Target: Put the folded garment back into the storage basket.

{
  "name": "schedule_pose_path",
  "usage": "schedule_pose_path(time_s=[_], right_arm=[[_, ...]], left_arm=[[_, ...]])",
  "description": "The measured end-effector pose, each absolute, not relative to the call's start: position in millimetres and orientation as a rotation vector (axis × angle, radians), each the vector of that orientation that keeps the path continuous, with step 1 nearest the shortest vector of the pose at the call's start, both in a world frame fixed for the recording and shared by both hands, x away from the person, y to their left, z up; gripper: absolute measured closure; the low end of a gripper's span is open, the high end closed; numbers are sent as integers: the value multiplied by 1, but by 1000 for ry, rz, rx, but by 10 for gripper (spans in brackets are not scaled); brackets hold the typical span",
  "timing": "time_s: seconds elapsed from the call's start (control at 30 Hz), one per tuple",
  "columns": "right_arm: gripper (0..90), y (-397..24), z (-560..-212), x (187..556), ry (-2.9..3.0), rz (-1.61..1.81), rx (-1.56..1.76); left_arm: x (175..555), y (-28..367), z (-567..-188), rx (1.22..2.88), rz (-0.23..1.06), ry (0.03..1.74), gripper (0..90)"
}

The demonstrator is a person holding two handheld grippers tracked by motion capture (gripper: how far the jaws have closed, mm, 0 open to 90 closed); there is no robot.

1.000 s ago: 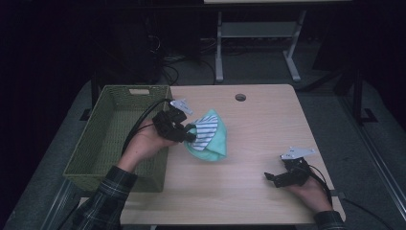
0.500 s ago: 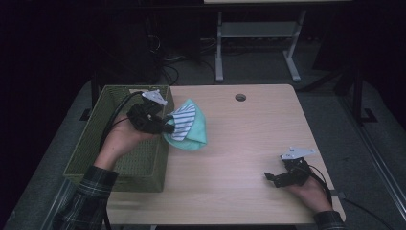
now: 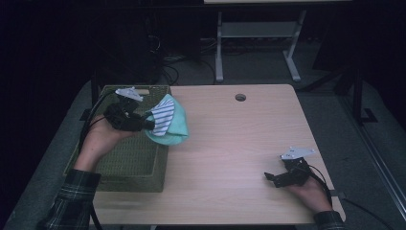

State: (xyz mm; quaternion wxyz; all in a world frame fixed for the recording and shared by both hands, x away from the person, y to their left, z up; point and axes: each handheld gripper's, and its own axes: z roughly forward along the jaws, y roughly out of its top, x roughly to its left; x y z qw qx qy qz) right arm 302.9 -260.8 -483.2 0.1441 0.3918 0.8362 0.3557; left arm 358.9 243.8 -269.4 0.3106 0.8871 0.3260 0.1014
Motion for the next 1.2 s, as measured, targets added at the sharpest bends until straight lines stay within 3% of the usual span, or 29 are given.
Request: schedule_pose_path(time_s=[0.7, 1.2], right_arm=[[32, -261, -483, 303, 2411, 1023, 1128], [32, -261, -483, 303, 2411, 1021, 1128]], left_arm=[[357, 315, -287, 2237, 356, 1110, 761], [362, 336, -330, 2211, 335, 1247, 760]])
